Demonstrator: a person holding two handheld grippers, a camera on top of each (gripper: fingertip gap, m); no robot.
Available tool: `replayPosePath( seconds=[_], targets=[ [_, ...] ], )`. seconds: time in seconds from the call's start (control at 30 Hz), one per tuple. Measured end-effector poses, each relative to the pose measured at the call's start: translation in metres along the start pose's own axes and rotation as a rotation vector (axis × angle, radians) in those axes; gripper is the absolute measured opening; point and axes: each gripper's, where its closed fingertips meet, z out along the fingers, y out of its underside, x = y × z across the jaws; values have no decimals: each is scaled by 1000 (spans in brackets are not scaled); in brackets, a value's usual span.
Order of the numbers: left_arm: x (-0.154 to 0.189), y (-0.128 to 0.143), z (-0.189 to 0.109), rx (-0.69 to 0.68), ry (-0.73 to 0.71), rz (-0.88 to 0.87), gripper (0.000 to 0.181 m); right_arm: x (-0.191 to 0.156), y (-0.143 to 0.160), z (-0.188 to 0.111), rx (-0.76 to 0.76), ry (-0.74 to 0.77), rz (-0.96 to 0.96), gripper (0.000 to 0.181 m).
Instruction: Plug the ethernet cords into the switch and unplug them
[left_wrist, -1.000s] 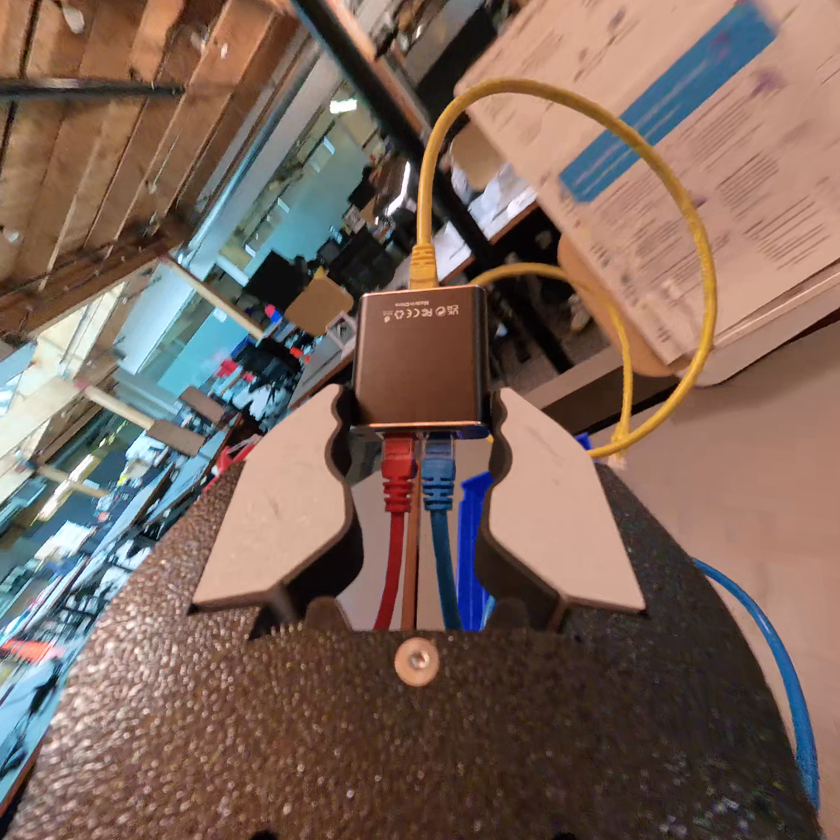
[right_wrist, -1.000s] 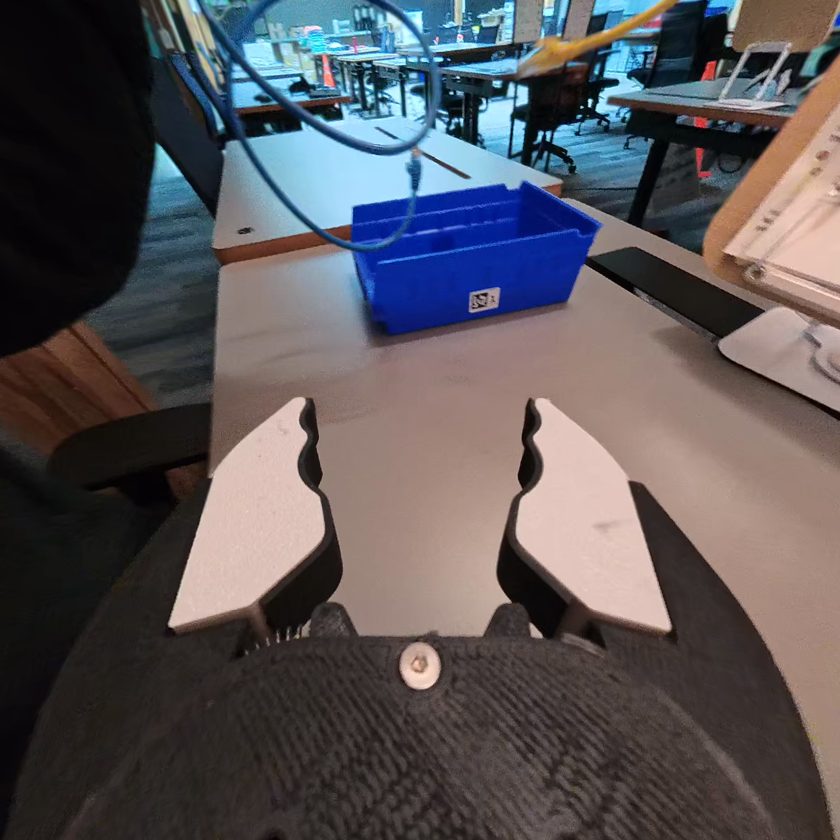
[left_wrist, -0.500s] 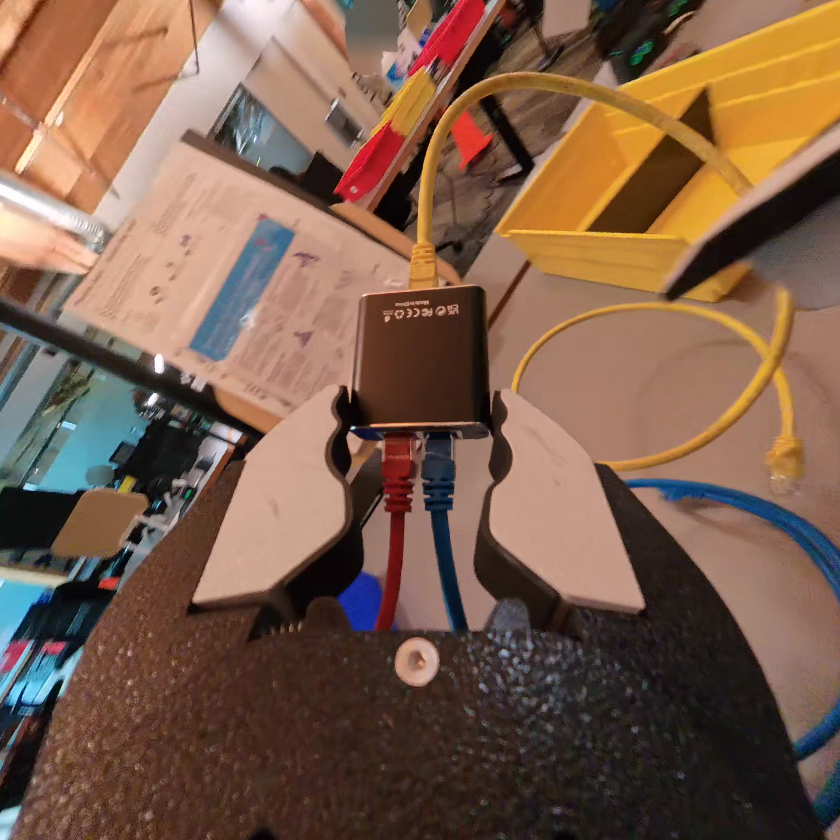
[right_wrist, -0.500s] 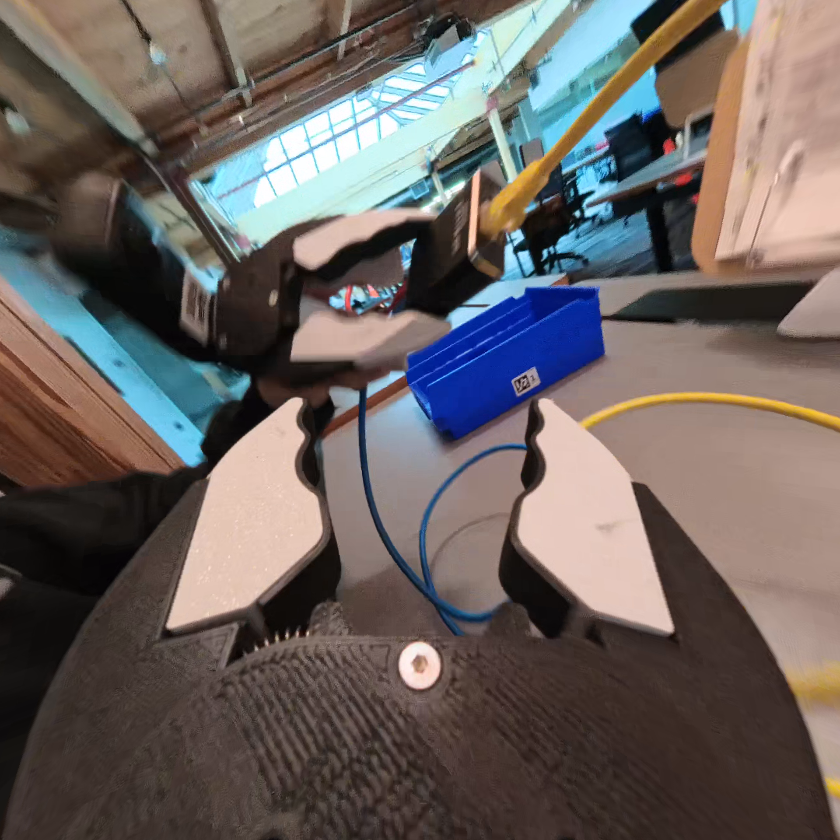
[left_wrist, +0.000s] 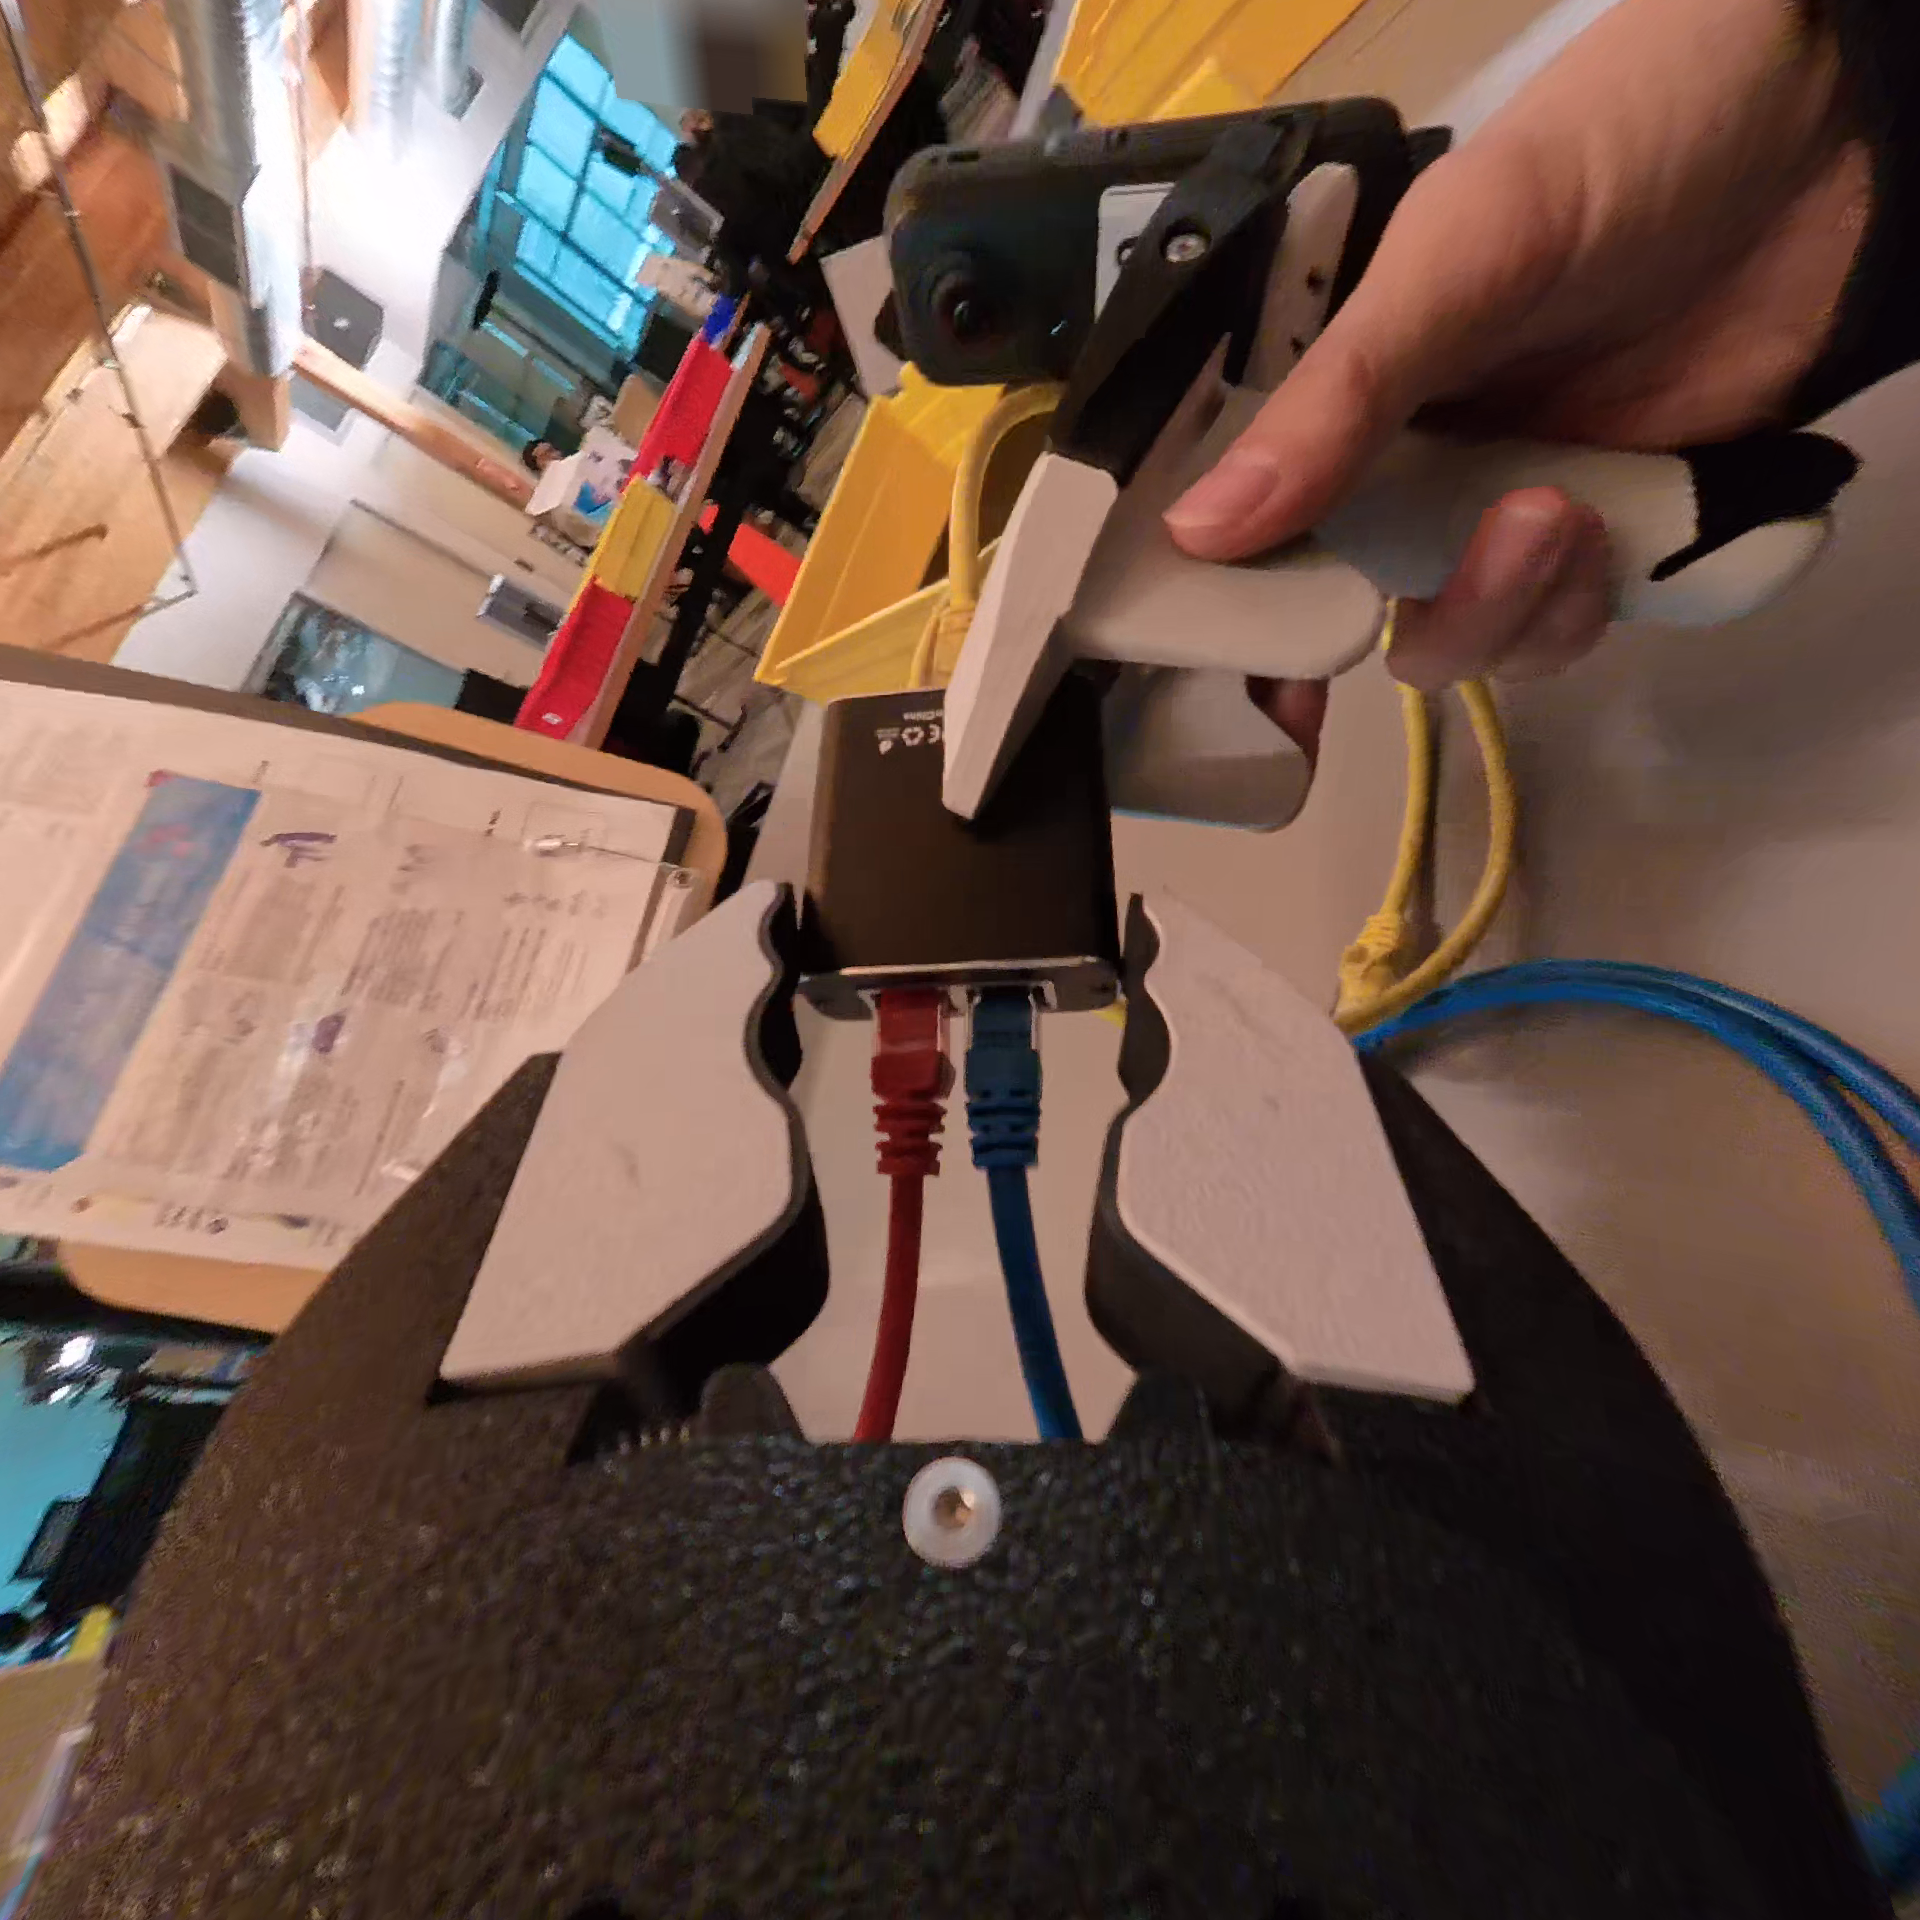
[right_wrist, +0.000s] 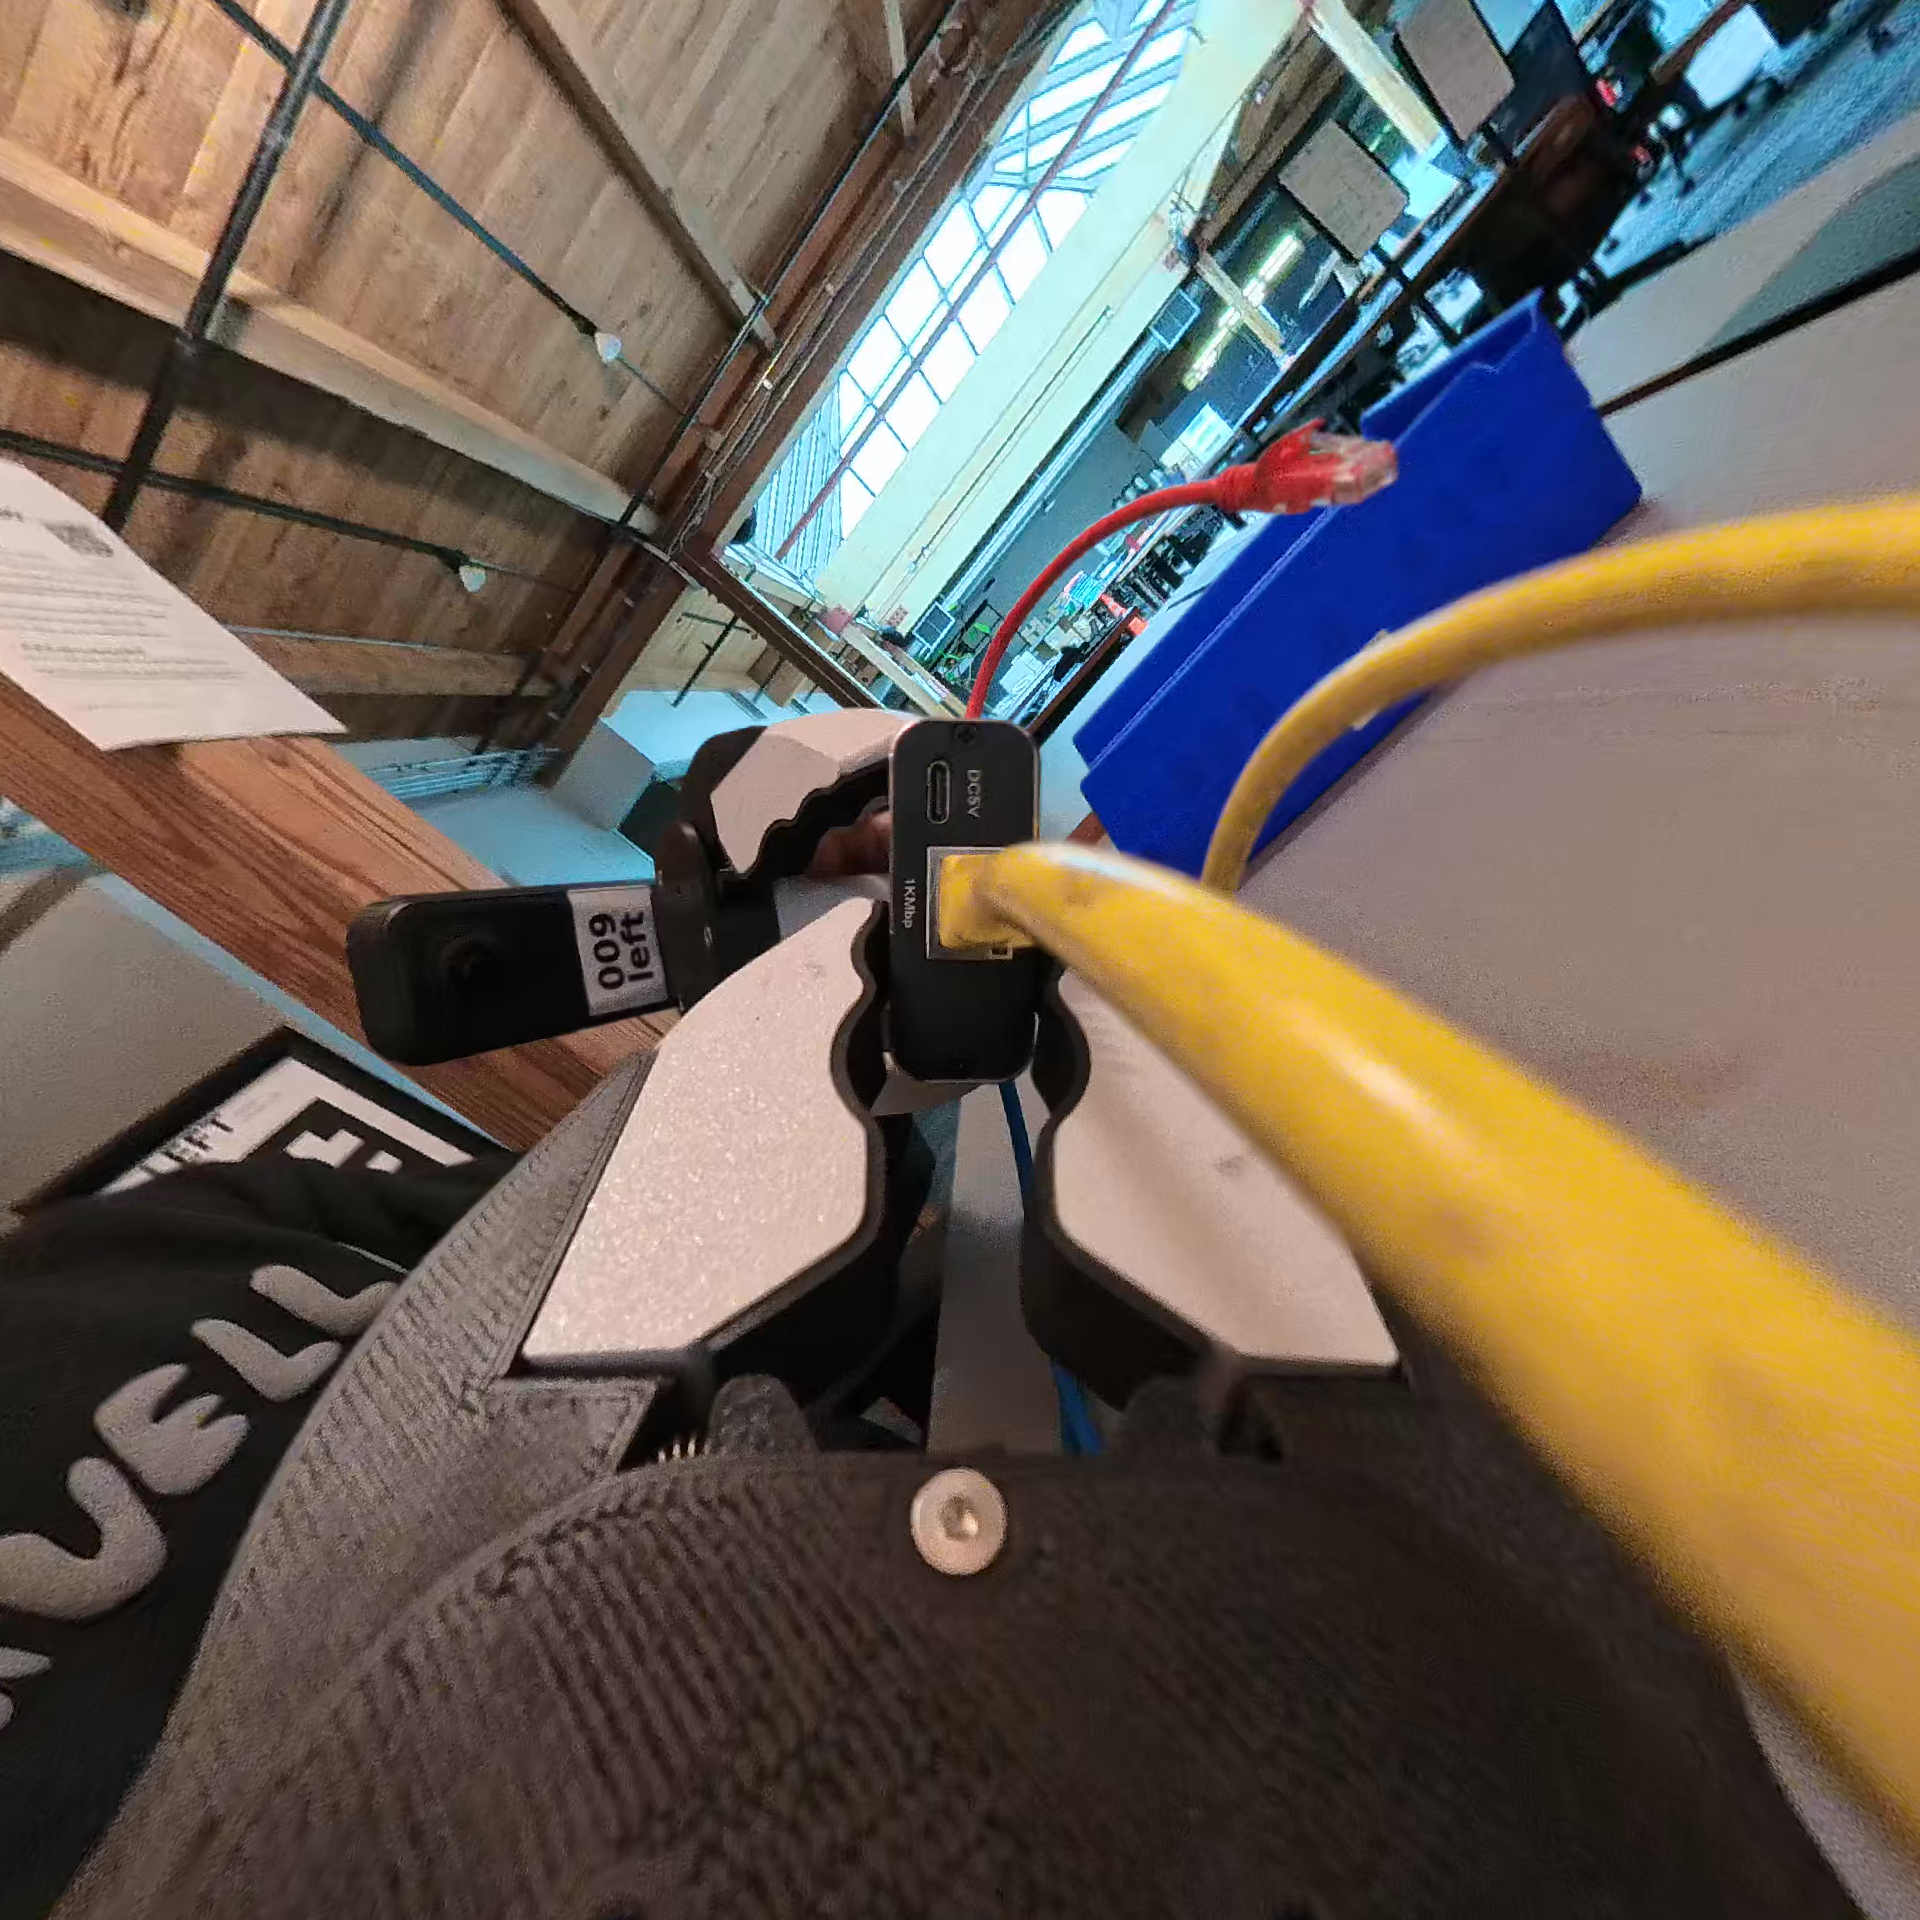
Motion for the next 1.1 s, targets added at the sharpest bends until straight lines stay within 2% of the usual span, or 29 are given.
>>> replayPosePath(
  seconds=[0.07, 0.17, 0.23, 0.33, 0.43, 0.6, 0.67, 0.73, 0.93, 1.1],
  targets=[
    [3, 5, -1, 2, 53, -26, 57, 7, -3, 0, 48, -1, 78, 23],
    [-2, -7, -14, 85, 71, -78, 46, 13, -13, -6, 155, -64, 242, 24],
    [-10, -17, -25, 118, 64, -147, 49, 16, -17, -10, 194, -76, 303, 24],
    [-11, -19, -32, 121, 91, -251, 61, 18, -17, -7, 226, -70, 344, 24],
    [-9, -5, -26, 85, 72, -282, 73, 13, -10, 2, 204, -90, 360, 23],
    [-8, 16, -16, 147, 50, -394, 69, 0, -1, 13, 170, -123, 378, 23],
    [-4, 11, -19, 232, 86, -452, 67, -3, 1, 14, 170, -133, 392, 24],
    [-5, 3, -25, 318, 92, -464, 57, -5, 1, 16, 175, -140, 397, 24],
    [-3, 10, -24, 360, 111, -519, 57, 2, 6, 18, 186, -127, 434, 24],
    [4, 22, -22, 338, 94, -476, 58, 10, 13, 21, 175, -95, 443, 24]
  ],
)
